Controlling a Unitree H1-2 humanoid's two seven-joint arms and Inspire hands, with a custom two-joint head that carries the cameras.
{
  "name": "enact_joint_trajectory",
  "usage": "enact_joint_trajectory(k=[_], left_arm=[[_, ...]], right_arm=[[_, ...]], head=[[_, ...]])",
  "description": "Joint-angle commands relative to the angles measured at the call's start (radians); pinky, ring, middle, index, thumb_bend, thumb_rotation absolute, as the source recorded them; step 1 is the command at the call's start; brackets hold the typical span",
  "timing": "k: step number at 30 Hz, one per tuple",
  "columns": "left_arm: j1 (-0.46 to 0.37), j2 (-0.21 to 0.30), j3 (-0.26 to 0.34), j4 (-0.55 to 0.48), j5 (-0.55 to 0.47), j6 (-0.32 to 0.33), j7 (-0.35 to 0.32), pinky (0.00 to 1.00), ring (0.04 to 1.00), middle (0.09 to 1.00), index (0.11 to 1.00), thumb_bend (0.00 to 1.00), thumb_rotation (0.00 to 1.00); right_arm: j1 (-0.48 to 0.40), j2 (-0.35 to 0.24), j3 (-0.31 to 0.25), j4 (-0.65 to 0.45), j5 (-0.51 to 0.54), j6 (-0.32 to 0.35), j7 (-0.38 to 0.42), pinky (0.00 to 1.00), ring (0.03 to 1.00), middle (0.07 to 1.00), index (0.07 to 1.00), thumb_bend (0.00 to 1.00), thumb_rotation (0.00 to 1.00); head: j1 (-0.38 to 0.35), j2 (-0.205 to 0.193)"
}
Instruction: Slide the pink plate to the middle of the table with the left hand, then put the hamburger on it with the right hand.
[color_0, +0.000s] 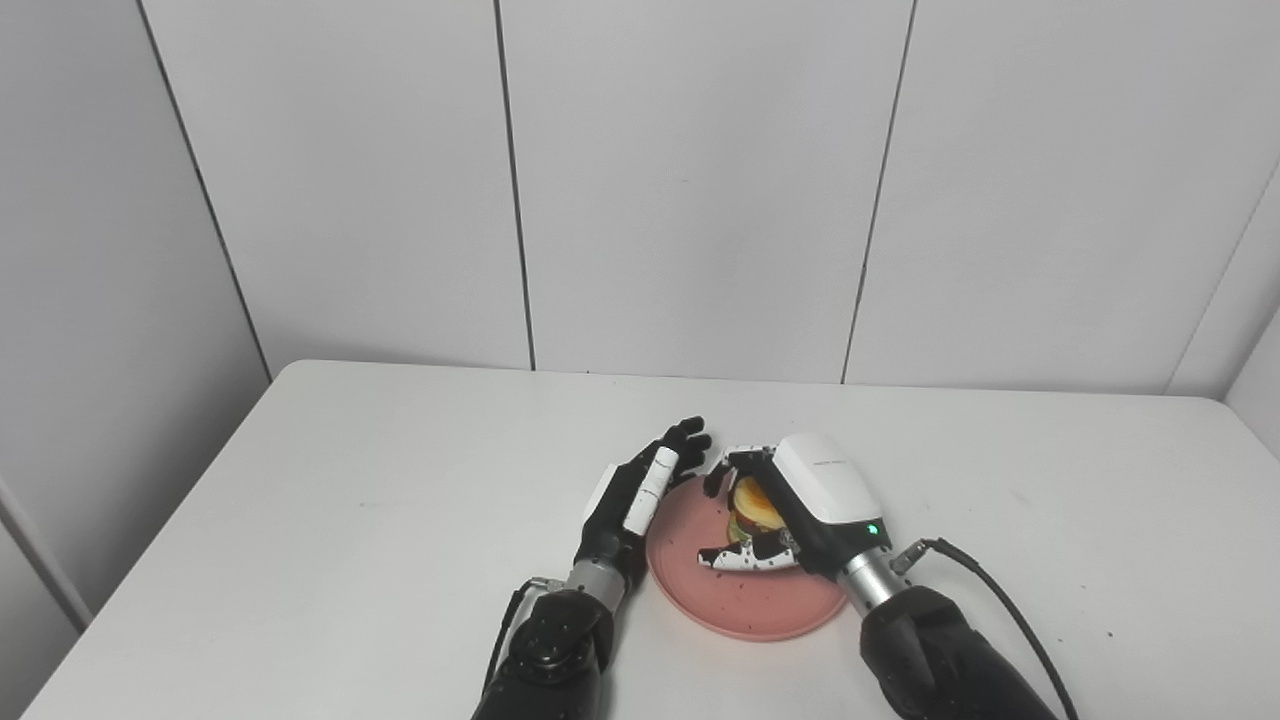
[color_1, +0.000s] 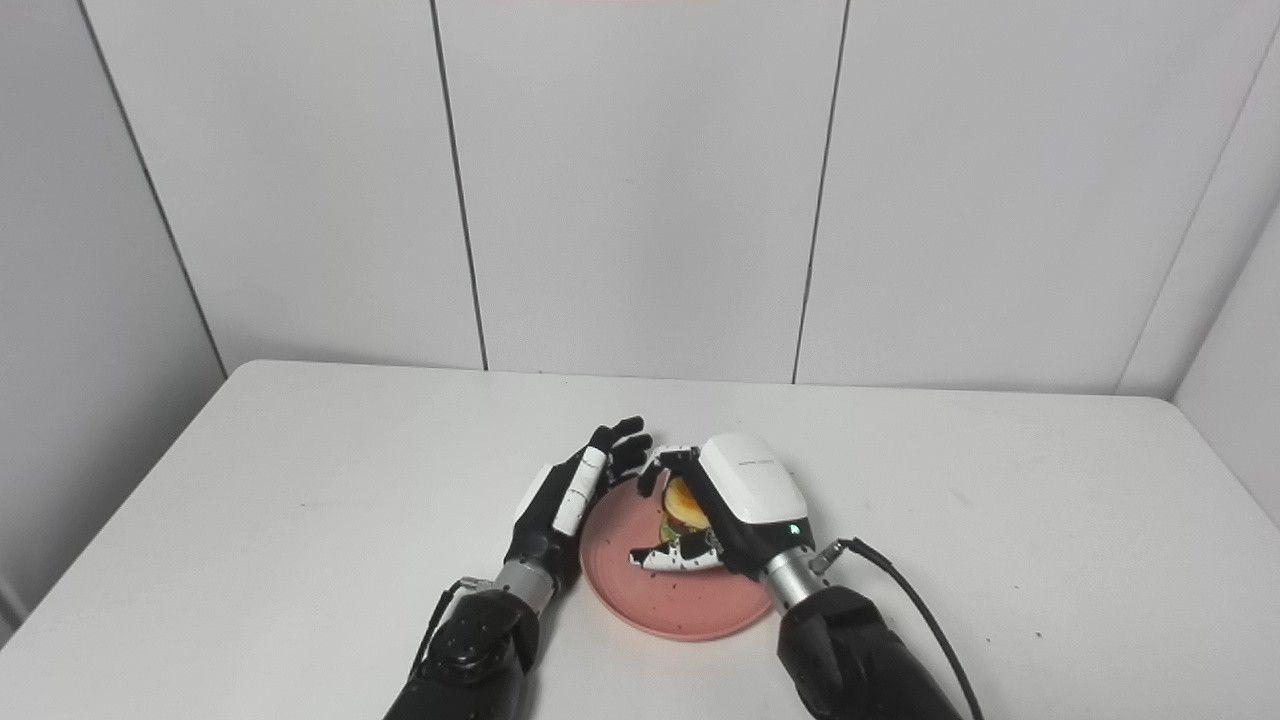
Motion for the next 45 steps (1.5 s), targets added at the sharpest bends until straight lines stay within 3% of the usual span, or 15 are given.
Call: enact_joint_trajectory(k=[1, 2, 3, 4, 5, 7, 10, 20, 30, 36, 38, 39, 41, 45], left_arm=[[-0.01, 0.006, 0.0, -0.017, 0.007, 0.006, 0.002, 0.88, 0.888, 0.854, 0.823, 0.86, 0.91], [-0.009, 0.006, -0.001, -0.018, 0.008, 0.006, 0.002, 0.88, 0.888, 0.854, 0.824, 0.86, 0.91], [-0.009, 0.006, -0.002, -0.019, 0.008, 0.006, 0.001, 0.87, 0.888, 0.852, 0.824, 0.86, 0.91], [-0.009, 0.007, -0.003, -0.019, 0.009, 0.006, 0.0, 0.87, 0.889, 0.851, 0.826, 0.86, 0.91], [-0.009, 0.008, -0.003, -0.019, 0.008, 0.007, -0.001, 0.87, 0.891, 0.852, 0.828, 0.86, 0.91], [-0.009, 0.009, -0.005, -0.018, 0.006, 0.006, -0.006, 0.89, 0.904, 0.859, 0.835, 0.86, 0.91], [-0.007, 0.01, -0.005, -0.022, 0.002, 0.007, -0.011, 0.9, 0.907, 0.861, 0.84, 0.85, 0.92], [-0.002, 0.01, -0.002, -0.026, -0.004, 0.016, -0.016, 0.91, 0.922, 0.857, 0.841, 0.86, 0.91], [0.0, 0.005, 0.0, -0.028, 0.0, 0.019, -0.009, 0.91, 0.902, 0.85, 0.829, 0.86, 0.91], [0.008, -0.001, 0.008, -0.038, 0.007, 0.005, 0.022, 0.9, 0.894, 0.865, 0.812, 0.86, 0.89], [0.01, -0.005, 0.011, -0.036, 0.015, -0.011, 0.043, 0.88, 0.885, 0.869, 0.817, 0.86, 0.89], [0.011, -0.008, 0.015, -0.036, 0.016, -0.023, 0.055, 0.87, 0.888, 0.873, 0.821, 0.86, 0.88], [0.013, -0.015, 0.023, -0.031, 0.018, -0.045, 0.081, 0.88, 0.894, 0.874, 0.822, 0.86, 0.88], [0.017, -0.022, 0.03, -0.013, 0.065, -0.108, 0.159, 0.91, 0.93, 0.897, 0.818, 0.9, 0.88]], right_arm=[[-0.029, 0.0, -0.008, -0.017, 0.011, -0.048, -0.032, 0.26, 0.328, 0.425, 0.484, 0.49, 0.17], [-0.026, -0.003, -0.007, -0.02, 0.012, -0.047, -0.028, 0.26, 0.333, 0.429, 0.484, 0.49, 0.17], [-0.023, -0.008, -0.005, -0.026, 0.013, -0.045, -0.019, 0.3, 0.377, 0.464, 0.516, 0.52, 0.48], [-0.02, -0.012, -0.004, -0.033, 0.015, -0.043, -0.01, 0.38, 0.45, 0.52, 0.562, 0.57, 0.71], [-0.018, -0.014, -0.003, -0.037, 0.015, -0.042, -0.005, 0.45, 0.527, 0.581, 0.61, 0.62, 0.85], [-0.017, -0.019, 0.0, -0.036, 0.014, -0.047, -0.004, 0.56, 0.65, 0.684, 0.683, 0.69, 0.97], [-0.016, -0.024, 0.003, -0.029, 0.009, -0.054, -0.013, 0.69, 0.767, 0.782, 0.746, 0.73, 1.0], [-0.012, -0.039, 0.019, -0.014, -0.018, -0.057, -0.035, 0.92, 0.897, 0.886, 0.798, 0.77, 1.0], [-0.008, -0.04, 0.005, -0.012, -0.014, -0.077, -0.087, 0.9, 0.888, 0.884, 0.795, 0.75, 1.0], [0.0, -0.03, -0.042, -0.002, 0.042, -0.163, -0.17, 0.87, 0.861, 0.863, 0.799, 0.76, 1.0], [0.005, -0.017, -0.073, 0.002, 0.09, -0.188, -0.178, 0.83, 0.856, 0.861, 0.809, 0.77, 1.0], [0.011, -0.008, -0.095, -0.001, 0.129, -0.195, -0.17, 0.75, 0.845, 0.862, 0.819, 0.8, 1.0], [0.023, 0.009, -0.136, -0.015, 0.205, -0.2, -0.144, 0.74, 0.845, 0.865, 0.827, 0.8, 1.0], [0.047, 0.063, -0.233, -0.043, 0.416, -0.199, -0.086, 0.79, 0.856, 0.858, 0.838, 0.75, 1.0]], head=[[0.001, 0.001], [0.001, 0.001], [0.001, 0.001], [0.001, 0.001], [0.001, 0.001], [0.001, 0.001], [0.001, 0.004], [-0.002, 0.006], [-0.001, 0.006], [-0.009, 0.005], [-0.011, 0.004], [-0.011, 0.004], [-0.011, 0.002], [-0.016, 0.003]])
